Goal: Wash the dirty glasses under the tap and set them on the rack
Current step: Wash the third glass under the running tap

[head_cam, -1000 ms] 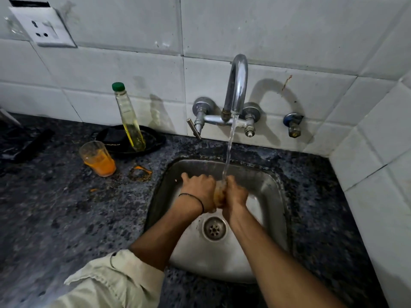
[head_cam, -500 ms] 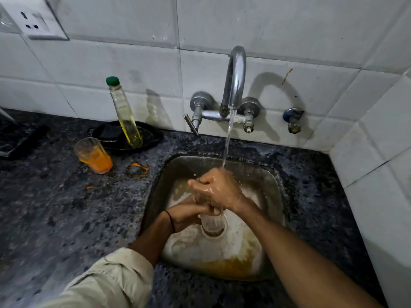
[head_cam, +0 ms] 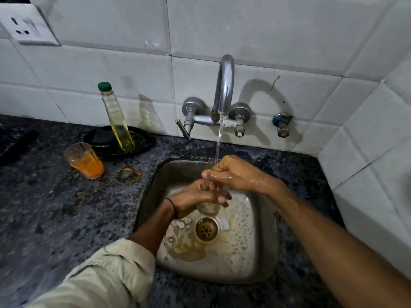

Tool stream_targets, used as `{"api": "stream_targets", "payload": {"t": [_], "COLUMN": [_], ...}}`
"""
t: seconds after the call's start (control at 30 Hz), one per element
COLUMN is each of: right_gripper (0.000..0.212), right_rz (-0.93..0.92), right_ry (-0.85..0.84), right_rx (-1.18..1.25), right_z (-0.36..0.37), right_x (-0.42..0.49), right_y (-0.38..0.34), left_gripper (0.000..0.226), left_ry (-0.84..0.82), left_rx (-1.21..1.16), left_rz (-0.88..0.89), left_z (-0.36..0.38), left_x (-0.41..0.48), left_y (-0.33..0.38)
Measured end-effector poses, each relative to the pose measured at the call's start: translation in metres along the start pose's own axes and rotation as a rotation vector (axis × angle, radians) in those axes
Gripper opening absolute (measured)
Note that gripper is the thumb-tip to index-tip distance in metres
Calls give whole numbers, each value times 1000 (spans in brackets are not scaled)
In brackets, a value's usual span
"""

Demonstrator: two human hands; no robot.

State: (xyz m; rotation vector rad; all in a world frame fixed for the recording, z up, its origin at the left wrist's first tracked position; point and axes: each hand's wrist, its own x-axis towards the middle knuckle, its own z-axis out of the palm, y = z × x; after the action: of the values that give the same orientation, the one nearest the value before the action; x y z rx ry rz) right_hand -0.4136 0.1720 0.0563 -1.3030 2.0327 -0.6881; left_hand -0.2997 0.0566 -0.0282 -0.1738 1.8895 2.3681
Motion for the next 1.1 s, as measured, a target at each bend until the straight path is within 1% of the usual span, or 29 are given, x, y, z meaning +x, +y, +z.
{"api": "stream_targets", "payload": {"t": [0.03,0.07,0.13,0.17,0.23,0.27,0.3,0.33,0.37,0.43,0.47,0.5,0.53,0.57,0.63,0.7,0.73,0.77,0.8,0.87,0.93,0.97,1.0,1.03,1.1], "right_gripper": [37,37,42,46,51,51,51,50,48,44,41,40,41,43,45,48,48,50,50,48,45,43,42,42,45], "right_rz": [-18,-20,57,130,273,290,259,210,143,23,-8,-23,-14,16,132,254,280,273,241,126,26,7,7,35,144], "right_ry": [8,53,228,328,474,512,525,498,439,257,183,156,179,230,359,450,473,475,448,309,158,134,161,224,387], "right_rx": [-12,-43,-107,-147,-214,-223,-229,-230,-213,-132,-92,-71,-74,-94,-172,-250,-266,-270,-274,-254,-189,-151,-128,-133,-196], "right_z": [-1,1,12,19,31,33,33,30,26,17,15,13,15,17,26,38,42,43,41,31,22,21,21,24,32], "right_x": [0,3,10,13,19,21,21,20,17,13,12,12,14,15,20,26,29,30,29,24,18,16,15,17,21], "right_y": [-1,-2,-5,-9,-17,-18,-18,-18,-16,-12,-10,-9,-9,-11,-18,-26,-27,-28,-26,-23,-21,-20,-23,-25,-34], "left_gripper": [39,36,28,30,42,48,51,50,47,36,33,32,31,31,33,39,41,42,43,47,41,37,34,32,34], "left_ry": [-45,9,251,397,666,725,721,660,565,319,210,145,164,243,499,752,814,813,753,540,299,226,238,306,539], "left_rx": [-41,-43,49,145,367,393,360,290,218,103,39,-11,-19,4,136,306,348,343,313,253,158,115,114,138,251], "left_rz": [-21,-29,-7,4,42,58,61,53,30,4,3,-1,-11,-11,21,80,93,94,84,88,119,117,107,110,119], "left_z": [-2,-1,10,17,28,32,34,32,27,11,4,0,-1,2,17,29,31,31,28,13,2,-1,-1,2,14], "left_x": [-1,0,2,5,9,9,8,6,4,-3,-6,-8,-8,-7,-2,2,1,-1,-3,-8,-14,-15,-15,-14,-7], "left_y": [2,2,5,6,2,-2,-3,-3,-2,-1,0,0,0,1,1,-2,-4,-5,-6,-4,1,3,3,4,5]}}
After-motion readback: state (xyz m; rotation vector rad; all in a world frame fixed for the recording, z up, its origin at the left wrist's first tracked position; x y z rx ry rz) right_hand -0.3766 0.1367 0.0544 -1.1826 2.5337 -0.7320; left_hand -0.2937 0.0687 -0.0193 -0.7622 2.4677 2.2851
